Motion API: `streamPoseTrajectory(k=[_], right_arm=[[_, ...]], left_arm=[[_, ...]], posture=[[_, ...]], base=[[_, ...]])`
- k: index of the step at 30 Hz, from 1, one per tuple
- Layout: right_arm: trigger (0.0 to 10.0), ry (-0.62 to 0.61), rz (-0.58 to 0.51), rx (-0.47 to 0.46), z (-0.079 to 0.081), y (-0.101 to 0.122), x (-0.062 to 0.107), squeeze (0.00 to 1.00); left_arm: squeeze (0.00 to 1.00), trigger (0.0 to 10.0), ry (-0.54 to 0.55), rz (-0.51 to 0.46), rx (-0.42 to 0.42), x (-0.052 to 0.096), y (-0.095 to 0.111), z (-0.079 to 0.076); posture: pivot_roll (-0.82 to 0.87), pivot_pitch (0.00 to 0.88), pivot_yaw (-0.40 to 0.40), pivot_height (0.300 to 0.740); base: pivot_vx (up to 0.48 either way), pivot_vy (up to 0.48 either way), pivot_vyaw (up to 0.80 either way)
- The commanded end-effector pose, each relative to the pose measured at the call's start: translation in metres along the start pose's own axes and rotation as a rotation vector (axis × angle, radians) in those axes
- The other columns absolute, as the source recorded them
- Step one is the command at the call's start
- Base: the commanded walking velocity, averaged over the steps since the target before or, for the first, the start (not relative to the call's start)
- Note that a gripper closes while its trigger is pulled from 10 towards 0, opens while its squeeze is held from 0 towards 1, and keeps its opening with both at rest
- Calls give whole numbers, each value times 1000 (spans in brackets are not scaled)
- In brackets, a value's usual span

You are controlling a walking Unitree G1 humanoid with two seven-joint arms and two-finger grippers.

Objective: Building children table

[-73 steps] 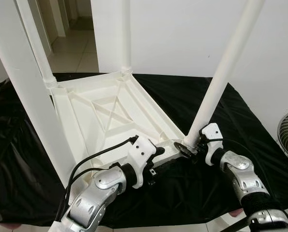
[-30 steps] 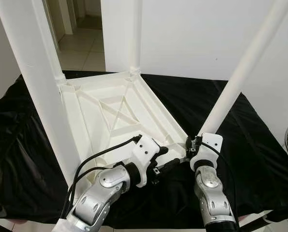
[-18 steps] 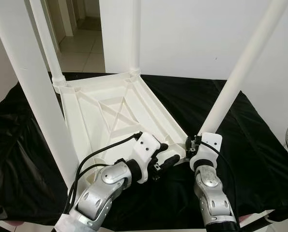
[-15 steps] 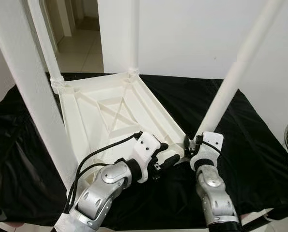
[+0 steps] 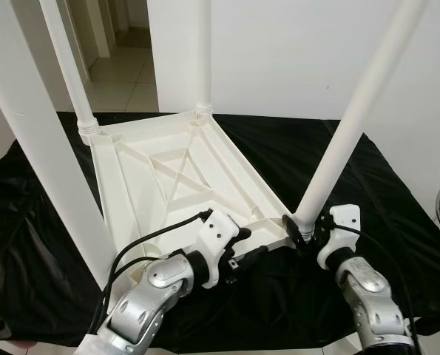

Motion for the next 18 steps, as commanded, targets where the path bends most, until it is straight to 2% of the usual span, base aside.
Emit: streamPoseTrajectory(k=[1, 6, 13, 15, 18], right_arm=[[10000, 97, 1, -4, 1, -5, -1, 0], [10000, 180, 6, 56, -5, -9, -12, 0], [10000, 169, 4, 94, -17, -8, -32, 0], [10000, 169, 4, 94, -17, -8, -32, 0], [10000, 200, 4, 102, -16, -9, -40, 0]], left_arm=[[0, 10000, -71, 15, -10, 2, -1, -5], [0, 10000, -65, 19, -19, 3, 0, -2], [0, 10000, -70, 10, -25, 1, 2, -5], [0, 10000, -70, 10, -25, 1, 2, -5], [0, 10000, -84, 4, -37, 0, 5, -9]], posture=[[-51, 12, -14, 740], [-40, 0, -20, 740], [-21, 0, -23, 740], [-21, 0, -23, 740], [-12, 0, -25, 740]], base=[[0, 0, 0], [0, 0, 0], [0, 0, 0], [0, 0, 0], [0, 0, 0]])
Point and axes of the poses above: a point about 5 cm out from each wrist's last joint towards the gripper, its own x axis pointing back from the gripper into the wrist, its own y axis along the axis of the wrist's last joint, z = x × y, the point moved 1 cm from there along -x, pointing out of the wrist towards the gripper, and after that the axes turned 13 degrees about x, right-handed, at the moved point
